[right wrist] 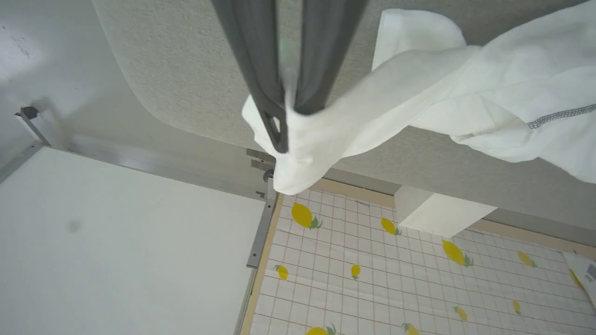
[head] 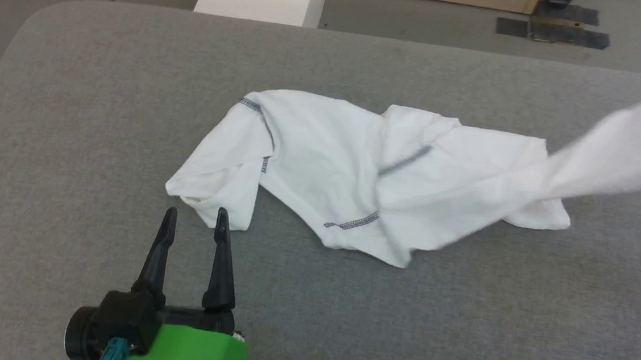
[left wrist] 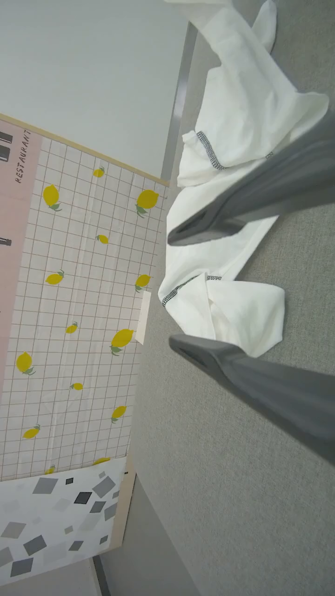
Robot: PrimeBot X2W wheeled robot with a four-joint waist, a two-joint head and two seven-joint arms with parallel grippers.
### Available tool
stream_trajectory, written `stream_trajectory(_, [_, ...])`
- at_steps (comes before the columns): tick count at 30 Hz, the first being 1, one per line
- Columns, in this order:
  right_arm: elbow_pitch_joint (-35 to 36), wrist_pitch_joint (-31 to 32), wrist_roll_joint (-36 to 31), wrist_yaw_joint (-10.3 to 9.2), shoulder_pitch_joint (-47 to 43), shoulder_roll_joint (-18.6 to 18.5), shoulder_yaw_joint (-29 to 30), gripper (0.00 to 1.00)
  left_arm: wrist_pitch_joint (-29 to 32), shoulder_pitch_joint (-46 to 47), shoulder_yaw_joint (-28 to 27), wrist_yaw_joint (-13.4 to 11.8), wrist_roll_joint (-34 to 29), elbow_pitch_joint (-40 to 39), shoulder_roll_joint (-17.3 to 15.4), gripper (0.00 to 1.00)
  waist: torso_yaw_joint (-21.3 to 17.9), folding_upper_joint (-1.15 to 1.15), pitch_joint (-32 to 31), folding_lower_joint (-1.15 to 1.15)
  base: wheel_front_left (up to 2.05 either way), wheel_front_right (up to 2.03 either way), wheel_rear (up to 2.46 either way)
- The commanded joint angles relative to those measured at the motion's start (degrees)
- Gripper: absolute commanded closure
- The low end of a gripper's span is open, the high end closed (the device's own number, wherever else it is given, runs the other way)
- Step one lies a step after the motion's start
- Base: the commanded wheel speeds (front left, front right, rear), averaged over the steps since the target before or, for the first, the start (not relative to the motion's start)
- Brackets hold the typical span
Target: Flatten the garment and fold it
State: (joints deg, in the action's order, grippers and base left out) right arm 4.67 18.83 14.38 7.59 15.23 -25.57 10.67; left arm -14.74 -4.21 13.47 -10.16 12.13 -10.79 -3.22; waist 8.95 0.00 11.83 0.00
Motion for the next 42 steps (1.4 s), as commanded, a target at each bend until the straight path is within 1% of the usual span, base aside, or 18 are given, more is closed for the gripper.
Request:
stream_trajectory(1, [0.76, 0.39, -1.65, -0.1, -2.99, 0.24, 4.08, 1.0, -0.26, -0.83, -0.27, 0.09, -0.46, -0.32, 0.23, 0.0, -2.2, 0.0, -1.67, 0.0, 0.0, 0.0, 0.0])
stream_trajectory(4, [1.43, 0.73, -4.33, -0.1, -8.85, 1.35, 12.99, 1.0, -0.26, -1.23, -0.4, 0.27, -0.64, -0.54, 0.24, 0.0, -2.91, 0.0, -1.51, 0.0, 0.0, 0.0, 0.0])
stream_trajectory(7, [-0.04, 0.57, -6.37, -0.1, -13.0, 2.81, 19.62, 1.0, -0.26, -1.49, -0.46, 0.49, -0.79, -0.57, 0.23, 0.0, -3.46, 0.0, -1.17, 0.0, 0.0, 0.0, 0.0])
stream_trajectory(11, [-4.38, -0.32, -9.89, -0.1, -16.57, 4.75, 26.3, 1.0, -0.26, -1.46, -0.31, 0.83, -0.96, -0.3, 0.15, 0.0, -3.72, 0.0, -0.82, 0.0, 0.0, 0.0, 0.0])
stream_trajectory(14, [-8.6, -0.32, -12.26, -0.1, -18.57, 6.66, 28.15, 1.0, -0.26, -1.24, -0.09, 1.03, -0.99, -0.05, 0.12, 0.0, -3.54, 0.0, -0.74, 0.0, 0.0, 0.0, 0.0])
stream_trajectory(17, [-11.92, -0.4, -12.47, -0.1, -19.1, 8.64, 27.31, 1.0, -0.25, -1.17, 0.05, 1.12, -0.97, 0.26, -0.05, 0.0, -3.43, 0.0, -0.67, 0.0, 0.0, 0.0, 0.0])
stream_trajectory(18, [-12.77, -0.78, -12.53, -0.1, -18.97, 9.14, 26.72, 0.27, -0.22, -1.11, 0.1, 1.14, -0.94, 0.35, -0.1, 0.0, -3.4, 0.0, -0.64, 0.0, 0.0, 0.0, 0.0])
stream_trajectory(19, [-13.34, -1.07, -12.53, -0.1, -18.72, 9.48, 26.25, 0.0, -0.2, -1.04, 0.14, 1.15, -0.91, 0.43, -0.13, 0.0, -3.36, 0.0, -0.63, 0.0, 0.0, 0.0, 0.0])
stream_trajectory(21, [-13.84, -1.77, -11.94, -0.1, -17.53, 10.05, 25.07, 0.0, -0.12, -0.91, 0.23, 1.17, -0.84, 0.59, -0.18, 0.0, -3.29, 0.0, -0.68, 0.0, 0.0, 0.0, 0.0])
stream_trajectory(23, [-12.96, -2.51, -10.87, -0.1, -16.0, 9.92, 23.19, 0.0, -0.04, -0.83, 0.31, 1.17, -0.72, 0.73, -0.21, 0.0, -3.25, 0.0, -0.74, 0.0, 0.0, 0.0, 0.0])
stream_trajectory(24, [-9.12, -2.8, -8.2, -0.1, -13.4, 8.83, 19.1, 0.0, -0.04, -0.76, 0.4, 1.18, -0.5, 0.86, -0.22, 0.0, -3.23, 0.0, -0.7, 0.0, 0.0, 0.0, 0.0])
stream_trajectory(29, [-1.9, -0.16, -4.69, -0.1, -11.19, 5.63, 9.07, 0.0, -0.07, -0.38, 0.86, 1.27, -0.12, 1.16, -0.17, 0.0, -2.83, 0.0, -0.22, 0.0, 0.0, 0.0, 0.0])
stream_trajectory(30, [-0.54, 0.98, -3.49, -0.1, -11.05, 5.12, 6.28, 0.0, -0.09, -0.23, 1.0, 1.31, -0.03, 1.28, -0.15, 0.0, -2.65, 0.0, -0.1, 0.0, 0.0, 0.0, 0.0])
stream_trajectory(31, [2.63, 4.42, -0.36, -0.1, -11.59, 3.51, -1.61, 0.0, -0.13, 0.12, 1.28, 1.43, 0.23, 1.63, -0.11, 0.0, -2.06, 0.0, 0.11, 0.0, 0.0, 0.0, 0.0])
stream_trajectory(32, [3.63, 5.61, 0.93, -0.1, -11.92, 3.07, -4.07, 0.0, -0.14, 0.22, 1.35, 1.47, 0.33, 1.76, -0.1, 0.0, -1.8, 0.0, 0.18, 0.0, 0.0, 0.0, 0.0])
stream_trajectory(37, [5.61, 10.15, 4.8, -0.1, -13.88, 1.69, -12.84, 0.0, -0.19, 0.34, 1.32, 1.54, 0.72, 2.1, -0.05, 0.0, -0.63, 0.0, 0.39, 0.0, 0.0, 0.0, 0.0])
stream_trajectory(39, [3.93, 11.08, 5.63, -0.1, -13.92, -0.72, -17.76, 0.0, -0.22, 0.39, 1.31, 1.8, 0.81, 2.18, -0.05, 0.0, 0.08, 0.0, 0.78, 0.0, 0.0, 0.0, 0.0])
stream_trajectory(42, [0.86, 10.88, 5.82, -0.1, -12.57, -2.79, -22.11, 0.0, -0.23, 0.66, 1.31, 2.01, 0.74, 2.2, -0.11, 0.0, 0.63, 0.0, 1.31, 0.0, 0.0, 0.0, 0.0])
